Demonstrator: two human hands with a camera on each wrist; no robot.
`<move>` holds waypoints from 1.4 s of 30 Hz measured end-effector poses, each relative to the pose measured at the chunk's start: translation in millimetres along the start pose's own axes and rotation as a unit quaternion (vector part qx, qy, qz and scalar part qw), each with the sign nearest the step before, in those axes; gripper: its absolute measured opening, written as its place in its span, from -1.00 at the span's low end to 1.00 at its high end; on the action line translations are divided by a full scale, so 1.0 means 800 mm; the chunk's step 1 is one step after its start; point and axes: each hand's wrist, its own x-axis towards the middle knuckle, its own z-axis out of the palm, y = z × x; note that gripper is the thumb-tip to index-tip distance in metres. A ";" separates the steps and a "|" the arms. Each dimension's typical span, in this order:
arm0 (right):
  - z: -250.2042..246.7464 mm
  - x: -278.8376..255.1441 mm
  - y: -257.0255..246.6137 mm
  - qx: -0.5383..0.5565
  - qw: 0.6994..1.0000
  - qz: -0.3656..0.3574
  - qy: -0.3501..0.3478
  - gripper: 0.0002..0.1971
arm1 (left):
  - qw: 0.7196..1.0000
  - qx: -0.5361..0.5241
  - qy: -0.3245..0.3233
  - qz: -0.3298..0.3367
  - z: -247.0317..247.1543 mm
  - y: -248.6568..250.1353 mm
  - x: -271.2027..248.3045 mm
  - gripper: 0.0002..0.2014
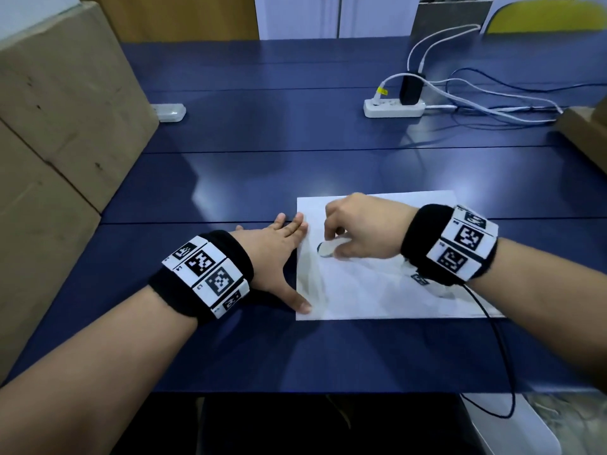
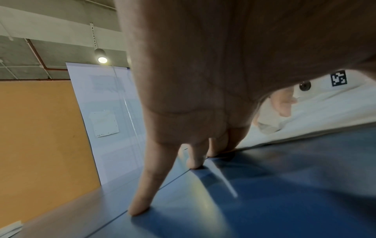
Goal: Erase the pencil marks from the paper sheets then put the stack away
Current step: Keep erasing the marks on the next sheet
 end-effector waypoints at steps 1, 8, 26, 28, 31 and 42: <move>0.002 -0.005 -0.005 0.003 1.000 -0.027 -0.010 -0.73 | 1.000 -0.001 0.000 -0.001 0.000 0.000 -0.001 0.47; 0.006 -0.004 -0.005 0.008 0.999 -0.036 -0.024 -0.72 | 1.000 0.001 -0.003 -0.003 -0.002 0.002 -0.001 0.48; 0.010 -0.008 0.015 0.029 0.999 -0.019 -0.016 -0.74 | 1.000 -0.006 0.005 0.003 0.005 -0.004 0.006 0.51; 0.019 -0.024 -0.003 0.068 0.991 -0.066 -0.093 -0.71 | 1.000 -0.005 0.004 0.003 0.004 -0.003 0.006 0.51; 0.020 -0.021 0.000 0.072 0.989 -0.056 -0.118 -0.73 | 1.000 -0.003 0.002 0.004 0.003 -0.002 0.005 0.50; 0.017 -0.024 -0.008 0.093 0.985 -0.071 -0.130 -0.75 | 1.000 -0.006 0.002 0.004 0.004 -0.004 0.006 0.51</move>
